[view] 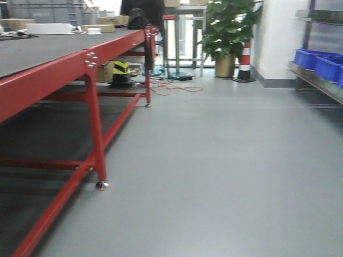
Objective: Place valve from conveyor to right shelf box
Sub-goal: 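Drive the base away from the conveyor toward the shelf of blue bins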
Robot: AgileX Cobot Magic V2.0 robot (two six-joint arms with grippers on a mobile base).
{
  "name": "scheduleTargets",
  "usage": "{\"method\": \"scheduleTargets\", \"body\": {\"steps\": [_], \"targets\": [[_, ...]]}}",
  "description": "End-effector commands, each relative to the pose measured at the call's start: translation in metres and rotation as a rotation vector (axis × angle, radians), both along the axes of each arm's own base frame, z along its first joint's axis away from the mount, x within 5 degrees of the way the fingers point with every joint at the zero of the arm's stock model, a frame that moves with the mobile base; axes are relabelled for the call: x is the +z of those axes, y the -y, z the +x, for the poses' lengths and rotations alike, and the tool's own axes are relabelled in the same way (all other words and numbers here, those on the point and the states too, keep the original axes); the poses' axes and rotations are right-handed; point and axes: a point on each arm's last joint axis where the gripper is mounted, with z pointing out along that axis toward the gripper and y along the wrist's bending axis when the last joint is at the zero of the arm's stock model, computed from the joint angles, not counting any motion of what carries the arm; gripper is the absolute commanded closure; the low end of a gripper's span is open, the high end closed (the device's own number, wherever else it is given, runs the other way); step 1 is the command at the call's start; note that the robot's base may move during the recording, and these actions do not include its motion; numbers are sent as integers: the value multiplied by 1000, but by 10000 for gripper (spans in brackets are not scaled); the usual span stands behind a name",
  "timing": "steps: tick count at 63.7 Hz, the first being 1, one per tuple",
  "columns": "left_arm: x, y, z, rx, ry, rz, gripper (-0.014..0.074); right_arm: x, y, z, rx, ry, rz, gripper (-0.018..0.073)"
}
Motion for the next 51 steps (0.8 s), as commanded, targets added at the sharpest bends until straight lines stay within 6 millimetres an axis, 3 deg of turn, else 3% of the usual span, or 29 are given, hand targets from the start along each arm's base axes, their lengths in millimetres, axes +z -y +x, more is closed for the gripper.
{"method": "scheduleTargets", "body": {"steps": [1,51], "targets": [[8,0,-2,0,72,-9,707,14,1,-3,-10,110,4,713],[8,0,-2,0,72,-9,707,14,1,-3,-10,110,4,713]]}}
